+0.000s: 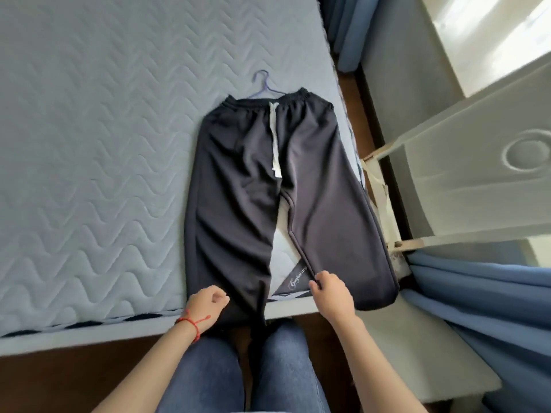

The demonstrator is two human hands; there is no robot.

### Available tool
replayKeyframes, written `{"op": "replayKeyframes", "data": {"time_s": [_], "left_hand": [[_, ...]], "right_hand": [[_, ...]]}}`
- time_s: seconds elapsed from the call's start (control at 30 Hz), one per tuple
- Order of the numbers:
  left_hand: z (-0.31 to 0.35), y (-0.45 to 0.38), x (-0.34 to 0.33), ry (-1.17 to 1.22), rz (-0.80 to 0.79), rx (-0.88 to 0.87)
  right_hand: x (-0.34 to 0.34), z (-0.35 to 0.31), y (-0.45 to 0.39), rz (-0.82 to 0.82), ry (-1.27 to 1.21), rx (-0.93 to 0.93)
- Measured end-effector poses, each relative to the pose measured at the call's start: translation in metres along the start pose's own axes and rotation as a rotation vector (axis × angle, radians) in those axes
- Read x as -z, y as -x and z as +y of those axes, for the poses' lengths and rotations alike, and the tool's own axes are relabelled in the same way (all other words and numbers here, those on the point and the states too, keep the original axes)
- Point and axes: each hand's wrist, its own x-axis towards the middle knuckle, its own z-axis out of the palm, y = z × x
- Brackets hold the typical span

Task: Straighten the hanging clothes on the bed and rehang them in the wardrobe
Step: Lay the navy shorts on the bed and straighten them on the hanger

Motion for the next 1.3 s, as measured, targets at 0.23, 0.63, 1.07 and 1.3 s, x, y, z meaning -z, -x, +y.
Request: {"op": "replayKeyframes", "data": {"time_s": [0.23,0.63,1.07,1.3], "left_hand": [[-0.107,0.059,0.077,0.294,0.155,0.183],[-0.355,0.177,0.142,0.852,0.353,0.415],[-0.519,0.219,0.227,1.160,0.493,0.647],[-0.581,0.197,0.282,1.237,0.473,0.717]], "right_hand": [[-0.027,-0.090,0.041,-0.174,0.147,0.201],[-0.155,-0.260,0.144,-0.297,0.313,0.338],[-0.279,-0.421,0.198,-0.432,0.354,0.366],[-0.340,-0.538,0.183,-0.492,0.378,0.382]]}}
